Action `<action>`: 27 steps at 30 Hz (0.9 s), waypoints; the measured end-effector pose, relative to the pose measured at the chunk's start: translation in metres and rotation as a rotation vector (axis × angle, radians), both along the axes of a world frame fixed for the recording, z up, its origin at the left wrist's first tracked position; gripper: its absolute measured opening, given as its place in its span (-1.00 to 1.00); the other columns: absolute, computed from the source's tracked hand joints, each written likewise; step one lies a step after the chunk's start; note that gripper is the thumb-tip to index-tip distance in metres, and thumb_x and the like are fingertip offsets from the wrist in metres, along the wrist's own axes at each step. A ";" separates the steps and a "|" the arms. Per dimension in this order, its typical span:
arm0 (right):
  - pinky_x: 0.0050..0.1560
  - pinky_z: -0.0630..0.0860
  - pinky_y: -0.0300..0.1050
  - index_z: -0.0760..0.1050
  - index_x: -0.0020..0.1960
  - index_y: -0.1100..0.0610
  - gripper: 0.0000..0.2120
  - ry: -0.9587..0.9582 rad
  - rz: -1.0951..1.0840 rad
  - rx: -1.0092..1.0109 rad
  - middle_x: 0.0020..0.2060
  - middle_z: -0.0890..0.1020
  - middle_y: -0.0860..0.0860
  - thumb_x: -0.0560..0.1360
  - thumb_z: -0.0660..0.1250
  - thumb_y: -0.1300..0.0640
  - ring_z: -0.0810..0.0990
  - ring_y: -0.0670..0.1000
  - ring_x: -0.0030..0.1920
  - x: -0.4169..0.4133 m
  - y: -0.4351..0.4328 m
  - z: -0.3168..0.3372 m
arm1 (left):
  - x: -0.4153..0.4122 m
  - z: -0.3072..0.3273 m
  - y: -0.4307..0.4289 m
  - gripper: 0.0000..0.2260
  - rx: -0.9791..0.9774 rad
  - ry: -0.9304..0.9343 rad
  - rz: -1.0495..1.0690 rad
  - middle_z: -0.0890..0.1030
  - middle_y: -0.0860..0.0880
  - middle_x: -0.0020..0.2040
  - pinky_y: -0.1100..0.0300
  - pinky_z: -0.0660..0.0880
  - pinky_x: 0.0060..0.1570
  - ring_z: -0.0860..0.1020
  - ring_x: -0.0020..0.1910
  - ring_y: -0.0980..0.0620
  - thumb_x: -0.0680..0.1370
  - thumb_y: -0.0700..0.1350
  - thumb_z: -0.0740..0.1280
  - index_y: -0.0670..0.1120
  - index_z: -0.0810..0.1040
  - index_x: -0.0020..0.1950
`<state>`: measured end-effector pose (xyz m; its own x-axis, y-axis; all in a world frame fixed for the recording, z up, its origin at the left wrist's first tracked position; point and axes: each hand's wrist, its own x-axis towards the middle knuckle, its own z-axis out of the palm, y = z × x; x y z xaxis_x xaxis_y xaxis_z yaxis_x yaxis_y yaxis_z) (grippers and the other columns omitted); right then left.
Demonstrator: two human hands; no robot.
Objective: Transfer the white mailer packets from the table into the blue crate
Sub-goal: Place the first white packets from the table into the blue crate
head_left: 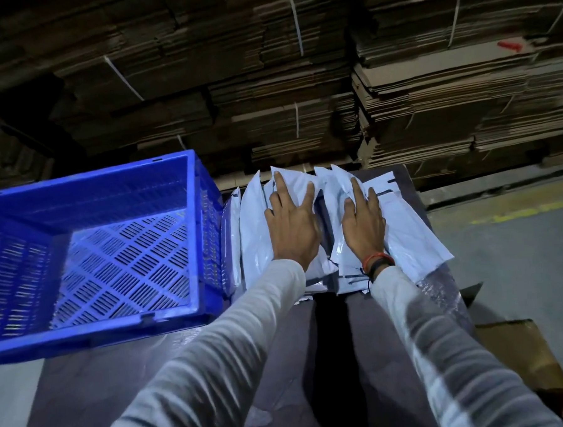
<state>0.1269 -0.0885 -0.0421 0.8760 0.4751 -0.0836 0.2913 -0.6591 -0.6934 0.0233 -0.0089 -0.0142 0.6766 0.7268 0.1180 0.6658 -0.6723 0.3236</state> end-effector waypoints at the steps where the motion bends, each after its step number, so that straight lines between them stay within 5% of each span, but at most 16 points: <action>1: 0.46 0.07 0.23 0.10 0.55 -0.15 -0.55 0.032 -0.016 0.032 0.56 0.10 0.12 0.66 0.00 0.00 0.12 0.17 0.53 -0.002 0.000 0.003 | -0.001 0.004 -0.001 -0.46 -0.012 -0.027 -0.003 -0.08 -0.29 0.58 -0.20 0.34 0.21 0.20 0.43 -0.30 0.55 -0.20 0.18 0.09 0.25 0.53; 4: 0.49 0.05 0.17 0.11 0.54 -0.15 -0.56 0.129 -0.064 0.142 0.55 0.14 0.09 0.66 -0.01 -0.01 0.12 0.14 0.53 -0.008 0.006 0.014 | -0.005 0.019 0.000 -0.46 -0.010 -0.088 -0.021 -0.09 -0.29 0.58 -0.17 0.36 0.17 0.23 0.40 -0.31 0.55 -0.16 0.18 0.09 0.24 0.54; 9: 0.41 0.33 0.06 0.39 0.41 0.01 -0.54 0.522 -0.176 0.552 0.33 0.50 0.03 0.54 0.14 -0.10 0.45 0.05 0.33 -0.019 0.025 0.059 | -0.027 0.061 0.019 -0.48 0.018 -0.232 0.021 -0.04 -0.32 0.57 -0.11 0.39 0.11 0.30 0.29 -0.28 0.54 -0.12 0.16 0.08 0.28 0.52; 12: 0.06 0.54 -0.16 0.48 0.24 0.00 -0.71 0.735 -0.142 0.737 0.03 0.62 -0.07 0.59 0.15 -0.05 0.60 -0.08 0.04 -0.044 0.049 0.096 | -0.063 0.093 0.050 -0.47 0.060 -0.277 0.056 -0.02 -0.32 0.56 -0.10 0.43 0.11 0.33 0.23 -0.27 0.52 -0.08 0.14 0.09 0.28 0.51; 15: -0.29 0.52 -0.26 0.51 0.09 0.07 -0.75 0.773 -0.024 0.773 -0.21 0.60 -0.04 0.61 0.13 -0.02 0.62 -0.14 -0.27 -0.086 0.090 0.125 | -0.122 0.120 0.093 -0.48 0.099 -0.289 0.121 -0.03 -0.30 0.57 -0.10 0.42 0.11 0.31 0.27 -0.29 0.53 -0.09 0.14 0.10 0.28 0.52; 17: -0.22 0.52 -0.26 0.51 0.23 0.12 -0.62 0.721 0.049 0.724 -0.14 0.65 -0.02 0.57 0.15 -0.08 0.64 -0.10 -0.17 -0.131 0.128 0.140 | -0.169 0.127 0.125 -0.49 0.127 -0.273 0.175 -0.04 -0.29 0.57 -0.12 0.39 0.15 0.28 0.31 -0.31 0.54 -0.10 0.15 0.10 0.29 0.52; 20: 0.23 0.43 -0.07 0.42 0.40 -0.01 -0.42 0.461 0.133 0.541 0.20 0.56 0.09 0.44 0.12 -0.17 0.52 0.08 0.24 -0.199 0.193 0.146 | -0.246 0.127 0.178 -0.50 0.169 -0.219 0.266 -0.02 -0.29 0.57 -0.13 0.36 0.19 0.27 0.34 -0.31 0.56 -0.10 0.16 0.10 0.30 0.51; 23: 0.32 0.30 0.06 0.18 0.53 -0.13 -0.47 0.130 0.298 0.267 0.35 0.35 0.25 0.56 0.08 -0.03 0.38 0.25 0.30 -0.281 0.245 0.141 | -0.318 0.114 0.228 -0.51 0.163 -0.163 0.332 -0.01 -0.29 0.57 -0.17 0.36 0.19 0.27 0.35 -0.35 0.57 -0.09 0.17 0.11 0.30 0.51; 27: 0.30 0.25 0.27 0.08 0.54 -0.19 -0.46 -0.095 0.357 0.012 0.52 0.06 0.20 0.59 0.11 -0.04 0.20 0.30 0.39 -0.382 0.299 0.110 | -0.389 0.082 0.284 -0.50 0.118 -0.063 0.366 0.00 -0.31 0.57 -0.20 0.36 0.18 0.29 0.31 -0.37 0.55 -0.09 0.19 0.10 0.31 0.51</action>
